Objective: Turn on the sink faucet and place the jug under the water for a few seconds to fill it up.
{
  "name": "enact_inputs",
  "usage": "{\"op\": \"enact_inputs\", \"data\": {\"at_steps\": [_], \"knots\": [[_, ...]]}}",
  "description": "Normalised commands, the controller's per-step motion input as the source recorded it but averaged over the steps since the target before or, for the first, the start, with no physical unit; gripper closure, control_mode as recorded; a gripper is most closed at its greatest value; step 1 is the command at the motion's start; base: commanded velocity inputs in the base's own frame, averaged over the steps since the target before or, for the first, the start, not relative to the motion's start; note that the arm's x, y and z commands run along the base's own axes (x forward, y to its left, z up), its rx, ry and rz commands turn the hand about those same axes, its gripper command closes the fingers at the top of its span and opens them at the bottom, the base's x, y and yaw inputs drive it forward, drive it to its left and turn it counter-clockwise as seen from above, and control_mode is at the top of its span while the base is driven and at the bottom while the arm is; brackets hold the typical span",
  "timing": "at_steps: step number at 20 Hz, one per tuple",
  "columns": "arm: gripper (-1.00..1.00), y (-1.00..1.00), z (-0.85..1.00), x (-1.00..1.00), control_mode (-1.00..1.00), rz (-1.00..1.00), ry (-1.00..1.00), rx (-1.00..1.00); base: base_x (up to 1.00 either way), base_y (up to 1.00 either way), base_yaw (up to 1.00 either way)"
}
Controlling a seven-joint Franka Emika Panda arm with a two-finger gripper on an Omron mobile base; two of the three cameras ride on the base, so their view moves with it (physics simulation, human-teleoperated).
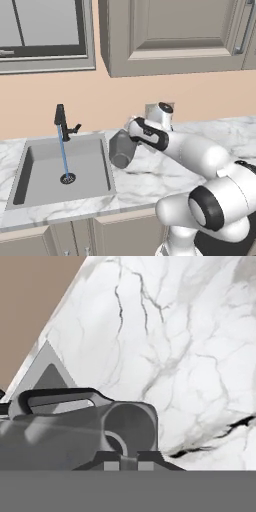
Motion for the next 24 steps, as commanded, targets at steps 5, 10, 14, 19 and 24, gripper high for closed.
{"op": "enact_inputs", "data": {"at_steps": [5, 10, 14, 19, 24], "knots": [[1.0, 0.64, 0.15, 0.2, -1.0, -0.08, 0.0, 0.0, 0.0, 0.0, 0.0], [1.0, 0.86, 0.11, 0.34, -1.0, -0.06, 0.0, 0.01, 0.0, 0.0, 0.0], [1.0, 0.96, 0.05, 0.34, -1.0, -0.01, 0.0, 0.03, 0.0, 0.0, 0.0], [1.0, 0.92, 0.02, 0.31, -1.0, -0.01, 0.0, 0.03, 0.0, 0.0, 0.0], [1.0, 0.8, 0.0, 0.25, -1.0, 0.0, 0.01, 0.0, 0.0, 0.0, 0.0]]}}
